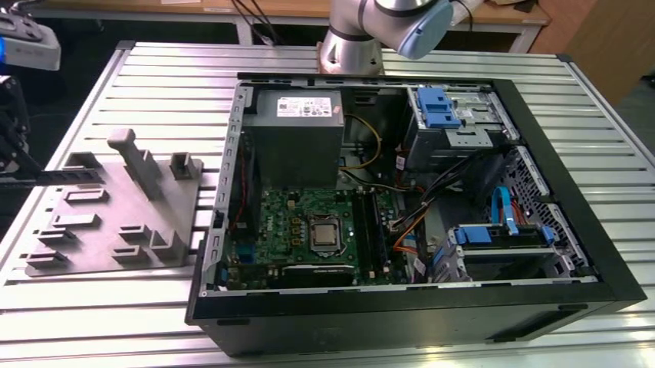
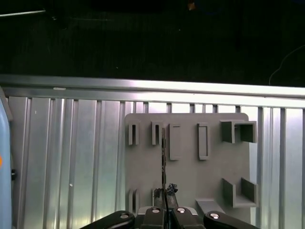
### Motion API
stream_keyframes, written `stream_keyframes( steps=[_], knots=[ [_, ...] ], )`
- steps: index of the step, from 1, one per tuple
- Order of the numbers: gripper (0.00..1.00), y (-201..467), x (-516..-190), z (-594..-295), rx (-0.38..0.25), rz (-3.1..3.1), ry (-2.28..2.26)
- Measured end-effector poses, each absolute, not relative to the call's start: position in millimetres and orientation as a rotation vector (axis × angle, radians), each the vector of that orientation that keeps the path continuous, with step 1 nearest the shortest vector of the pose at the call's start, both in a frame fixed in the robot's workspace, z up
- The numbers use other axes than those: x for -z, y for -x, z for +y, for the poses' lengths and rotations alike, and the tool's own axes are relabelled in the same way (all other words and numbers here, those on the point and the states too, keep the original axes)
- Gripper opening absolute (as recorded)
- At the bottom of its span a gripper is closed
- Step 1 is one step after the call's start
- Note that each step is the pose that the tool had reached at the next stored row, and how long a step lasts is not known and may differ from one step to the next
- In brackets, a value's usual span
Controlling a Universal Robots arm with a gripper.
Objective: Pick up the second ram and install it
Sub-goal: 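Pick up the second ram and move it above second insertion slot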
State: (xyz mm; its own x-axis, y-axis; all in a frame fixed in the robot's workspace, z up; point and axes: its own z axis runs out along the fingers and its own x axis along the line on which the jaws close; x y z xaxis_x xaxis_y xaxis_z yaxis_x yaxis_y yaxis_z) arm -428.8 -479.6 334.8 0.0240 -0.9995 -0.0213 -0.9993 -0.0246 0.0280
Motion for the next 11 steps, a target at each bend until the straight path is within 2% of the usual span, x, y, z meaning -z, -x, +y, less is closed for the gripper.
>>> stream_keyframes(
  steps=[11],
  knots=[
    [0.12, 429, -365, -479, 0.052, -2.192, -2.245]
  ],
)
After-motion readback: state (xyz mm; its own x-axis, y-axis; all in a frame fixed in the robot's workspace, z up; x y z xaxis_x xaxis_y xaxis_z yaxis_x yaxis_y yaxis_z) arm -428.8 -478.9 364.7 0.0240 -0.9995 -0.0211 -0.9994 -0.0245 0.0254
